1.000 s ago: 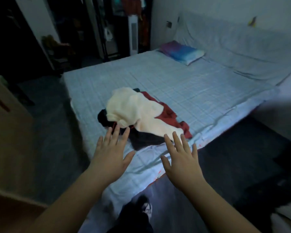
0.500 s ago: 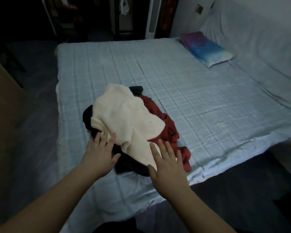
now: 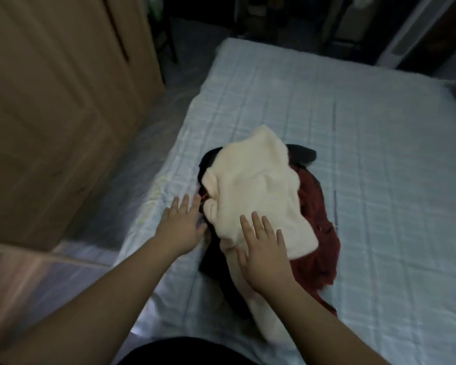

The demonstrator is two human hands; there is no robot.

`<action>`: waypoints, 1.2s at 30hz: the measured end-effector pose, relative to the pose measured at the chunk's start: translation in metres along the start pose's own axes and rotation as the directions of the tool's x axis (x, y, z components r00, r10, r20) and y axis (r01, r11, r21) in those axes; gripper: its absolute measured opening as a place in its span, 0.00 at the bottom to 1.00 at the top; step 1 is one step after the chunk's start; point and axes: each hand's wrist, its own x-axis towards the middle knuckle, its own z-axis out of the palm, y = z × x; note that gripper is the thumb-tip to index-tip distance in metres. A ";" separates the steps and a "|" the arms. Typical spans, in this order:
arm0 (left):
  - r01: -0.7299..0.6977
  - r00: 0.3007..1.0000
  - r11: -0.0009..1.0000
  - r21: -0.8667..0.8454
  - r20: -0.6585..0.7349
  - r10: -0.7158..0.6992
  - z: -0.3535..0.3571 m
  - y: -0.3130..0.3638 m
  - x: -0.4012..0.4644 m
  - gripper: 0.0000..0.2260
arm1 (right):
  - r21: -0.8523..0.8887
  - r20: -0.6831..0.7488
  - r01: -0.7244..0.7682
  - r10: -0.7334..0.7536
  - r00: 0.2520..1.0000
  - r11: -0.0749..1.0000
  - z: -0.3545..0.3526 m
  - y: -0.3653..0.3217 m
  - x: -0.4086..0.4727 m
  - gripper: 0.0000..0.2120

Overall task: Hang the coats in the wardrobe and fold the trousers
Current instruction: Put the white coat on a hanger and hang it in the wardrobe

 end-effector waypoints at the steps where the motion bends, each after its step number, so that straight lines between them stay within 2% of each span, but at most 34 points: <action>1: 0.031 0.999 0.999 -0.025 -0.010 -0.031 0.004 0.004 0.000 0.35 | -0.003 0.031 0.049 -0.049 0.998 0.999 -0.001 0.003 0.009 0.32; 3: 0.091 0.996 0.990 -0.111 -0.013 -0.093 0.012 0.013 0.000 0.35 | -0.027 0.073 0.130 -0.128 0.989 0.991 0.001 0.010 0.028 0.32; 7: 0.192 0.981 0.953 -0.234 0.006 -0.196 0.031 0.020 0.000 0.36 | -0.091 0.066 0.245 -0.240 0.969 0.965 0.011 0.008 0.072 0.34; 11: 0.241 0.967 0.904 -0.352 0.002 -0.256 0.049 0.010 -0.006 0.36 | -0.063 0.108 0.329 -0.321 0.941 0.942 0.033 -0.015 0.117 0.33; 13: 0.247 0.963 0.887 -0.390 0.002 -0.268 0.057 0.001 -0.005 0.36 | -0.106 0.189 0.301 -0.278 0.942 0.948 0.054 -0.031 0.141 0.36; 16: 0.257 0.961 0.864 -0.433 0.024 -0.274 0.073 -0.014 0.004 0.35 | -0.267 0.262 0.121 -0.048 0.964 0.956 0.098 -0.044 0.171 0.44; 18: 0.259 0.964 0.859 -0.443 0.057 -0.261 0.083 -0.023 0.010 0.35 | -0.365 0.280 0.061 0.047 0.959 0.929 0.123 -0.043 0.176 0.46; 24: 0.244 0.967 0.878 -0.412 0.170 -0.189 0.096 -0.044 0.008 0.36 | -0.416 0.185 0.056 0.025 0.982 0.908 0.123 -0.008 0.163 0.33; 26: 0.220 0.971 0.891 -0.396 0.177 -0.161 0.087 -0.045 0.009 0.36 | -0.426 0.191 0.053 0.032 0.981 0.903 0.111 0.000 0.158 0.31; 30: 0.124 0.991 0.911 -0.394 0.093 -0.095 0.057 -0.040 0.019 0.37 | -0.329 0.153 0.035 0.016 0.988 0.944 0.088 0.000 0.141 0.32; 32: 0.063 0.998 0.921 -0.385 0.036 -0.054 0.042 -0.036 0.025 0.37 | -0.279 0.121 0.010 0.025 0.992 0.960 0.078 0.002 0.133 0.30; 34: 0.023 1.000 0.923 -0.385 0.011 -0.020 0.027 -0.031 0.029 0.37 | -0.137 0.064 -0.043 0.052 0.997 0.990 0.066 0.005 0.128 0.28; 36: -0.001 1.000 0.923 -0.385 0.007 0.004 0.014 -0.024 0.031 0.38 | 0.103 0.007 -0.141 0.141 0.990 0.985 0.044 0.006 0.117 0.25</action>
